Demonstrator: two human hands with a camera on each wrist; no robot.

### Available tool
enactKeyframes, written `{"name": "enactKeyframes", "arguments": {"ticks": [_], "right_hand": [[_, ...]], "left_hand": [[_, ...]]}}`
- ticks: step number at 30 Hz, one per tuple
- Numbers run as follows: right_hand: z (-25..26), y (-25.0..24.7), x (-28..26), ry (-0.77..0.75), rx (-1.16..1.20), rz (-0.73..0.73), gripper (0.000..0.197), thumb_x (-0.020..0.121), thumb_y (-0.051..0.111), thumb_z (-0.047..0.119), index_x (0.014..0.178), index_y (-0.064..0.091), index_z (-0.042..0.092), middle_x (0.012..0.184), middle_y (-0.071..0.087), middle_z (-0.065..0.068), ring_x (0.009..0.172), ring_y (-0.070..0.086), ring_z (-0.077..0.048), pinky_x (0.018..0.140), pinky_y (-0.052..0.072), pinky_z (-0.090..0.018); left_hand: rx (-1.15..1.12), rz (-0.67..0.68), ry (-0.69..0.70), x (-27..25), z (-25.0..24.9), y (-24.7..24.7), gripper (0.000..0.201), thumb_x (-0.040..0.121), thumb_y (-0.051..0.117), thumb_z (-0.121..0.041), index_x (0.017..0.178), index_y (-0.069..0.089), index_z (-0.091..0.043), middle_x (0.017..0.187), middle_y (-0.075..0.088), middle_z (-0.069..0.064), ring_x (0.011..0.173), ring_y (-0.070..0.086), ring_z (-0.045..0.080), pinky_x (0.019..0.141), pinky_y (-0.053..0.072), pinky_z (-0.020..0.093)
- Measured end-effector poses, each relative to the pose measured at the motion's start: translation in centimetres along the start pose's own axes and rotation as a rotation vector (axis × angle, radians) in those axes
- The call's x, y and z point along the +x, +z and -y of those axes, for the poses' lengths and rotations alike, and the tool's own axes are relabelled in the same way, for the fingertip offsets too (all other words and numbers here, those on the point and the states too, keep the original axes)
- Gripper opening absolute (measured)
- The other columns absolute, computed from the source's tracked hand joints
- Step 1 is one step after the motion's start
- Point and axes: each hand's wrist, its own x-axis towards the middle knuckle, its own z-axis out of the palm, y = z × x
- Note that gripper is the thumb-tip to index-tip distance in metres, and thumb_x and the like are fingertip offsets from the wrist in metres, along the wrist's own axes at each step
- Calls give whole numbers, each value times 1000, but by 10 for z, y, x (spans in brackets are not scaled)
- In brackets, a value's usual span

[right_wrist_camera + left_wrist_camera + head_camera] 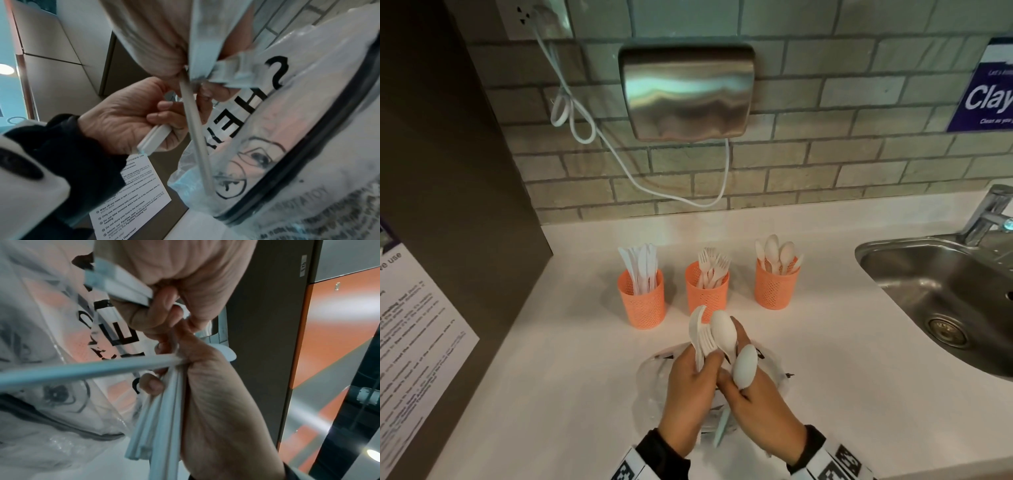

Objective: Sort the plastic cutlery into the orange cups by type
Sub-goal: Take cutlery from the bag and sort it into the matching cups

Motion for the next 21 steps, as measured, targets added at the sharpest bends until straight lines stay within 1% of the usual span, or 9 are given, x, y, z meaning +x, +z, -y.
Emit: {"name": "enactKeyframes", "arguments": {"ticks": [2,4,7,12,14,16,17,19,21], "right_hand": [[1,1,0,-6,54,13,65,95,44,29,146,5,32,137,40,35,128,36,11,107,32,-15],[0,1,1,-3,125,-23,56,92,42,38,142,15,37,130,40,43,125,36,15,107,32,-16],[-1,2,3,8,179,-112,39,92,40,37,131,35,40,125,53,32,123,44,8,104,36,-17],[2,0,3,26,284,-122,29,97,37,12,120,47,27,104,64,8,93,63,4,74,48,-9],[3,0,3,27,331,-129,27,97,36,9,115,49,23,99,64,3,87,64,2,69,49,-10],[2,0,3,23,379,-142,26,97,35,8,115,51,19,99,65,3,91,65,0,71,50,-11],[2,0,4,23,407,-134,26,97,35,7,115,51,15,99,67,2,92,66,-2,72,50,-12],[3,-3,5,52,483,-108,24,97,35,6,113,52,8,95,68,-2,85,68,-3,68,51,-13],[5,-7,6,98,537,-111,23,97,35,9,112,51,7,92,68,-9,78,69,-5,65,51,-13]], "left_hand": [[-38,-22,-34,2,0,-1,17,94,44,-9,83,55,-12,44,44,-12,36,39,1,39,29,9],[-73,-40,-58,4,-2,2,16,95,42,-10,87,56,-10,44,44,-12,35,40,0,38,29,8],[-112,-59,-76,3,-3,6,16,96,43,-15,96,58,-13,43,46,-13,36,41,0,37,30,9],[-116,-18,-141,-2,2,9,18,96,46,-26,81,54,-18,47,35,-6,38,31,3,37,25,16],[-127,-37,-105,-3,-1,11,15,96,46,-23,89,58,-17,43,36,2,35,38,4,38,29,11],[-136,-80,-66,-2,1,13,18,96,46,-21,100,61,-11,53,45,13,43,50,21,42,35,9],[-148,-111,-54,-1,2,13,22,95,46,-22,102,61,-7,58,51,15,56,54,31,46,40,11],[-192,-161,-53,2,4,14,28,95,45,-25,96,62,-2,70,68,12,73,65,34,58,53,27],[-269,-188,-73,4,-1,12,32,97,42,-28,86,57,-1,74,73,12,73,71,28,59,56,33]]}}
